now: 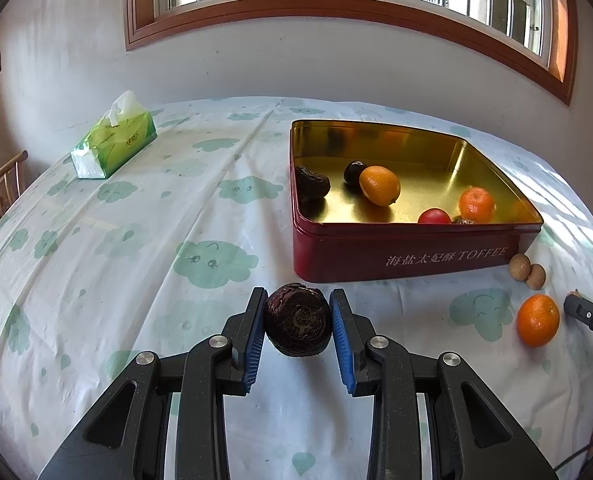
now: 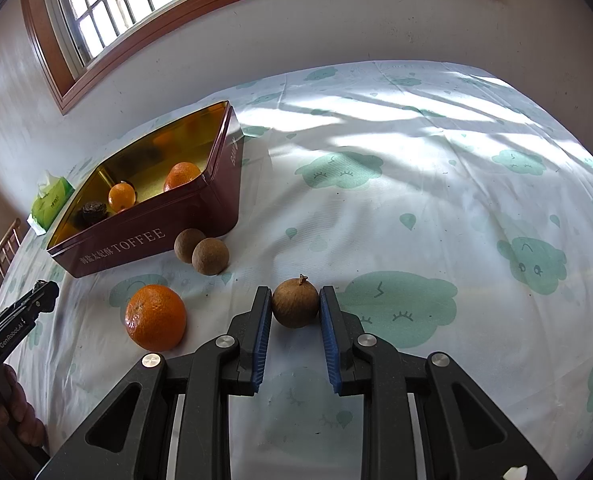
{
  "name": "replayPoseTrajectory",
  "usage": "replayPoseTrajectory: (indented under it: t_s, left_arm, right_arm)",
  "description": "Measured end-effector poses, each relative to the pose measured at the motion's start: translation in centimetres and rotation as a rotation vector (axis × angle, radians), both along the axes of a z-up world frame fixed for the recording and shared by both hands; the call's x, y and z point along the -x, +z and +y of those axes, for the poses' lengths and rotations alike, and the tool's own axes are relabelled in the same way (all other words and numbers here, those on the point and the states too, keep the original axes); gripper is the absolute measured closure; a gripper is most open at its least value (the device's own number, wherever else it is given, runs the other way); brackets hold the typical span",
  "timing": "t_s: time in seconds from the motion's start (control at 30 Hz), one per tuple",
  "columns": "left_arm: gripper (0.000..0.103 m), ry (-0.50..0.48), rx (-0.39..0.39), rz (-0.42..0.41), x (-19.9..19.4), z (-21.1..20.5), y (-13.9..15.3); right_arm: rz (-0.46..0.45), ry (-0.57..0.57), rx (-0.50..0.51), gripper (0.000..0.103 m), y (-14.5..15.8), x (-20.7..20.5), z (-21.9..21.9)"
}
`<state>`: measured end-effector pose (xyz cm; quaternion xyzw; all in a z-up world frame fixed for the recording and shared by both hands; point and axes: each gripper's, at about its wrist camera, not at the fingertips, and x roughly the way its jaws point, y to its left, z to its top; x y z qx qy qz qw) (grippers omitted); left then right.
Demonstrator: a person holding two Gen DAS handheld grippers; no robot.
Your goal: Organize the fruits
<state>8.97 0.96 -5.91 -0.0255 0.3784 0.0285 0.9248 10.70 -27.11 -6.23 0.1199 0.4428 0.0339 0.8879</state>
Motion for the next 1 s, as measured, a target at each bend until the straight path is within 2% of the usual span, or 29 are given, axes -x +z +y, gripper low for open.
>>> replayPoseTrajectory:
  t_s: [1.0]
  left_arm:
    - [0.07,-0.006,-0.018,-0.007,0.17,-0.12,0.17]
  right_arm:
    - [0.0,0.0,-0.001,0.081,-0.03,-0.01,-0.01]
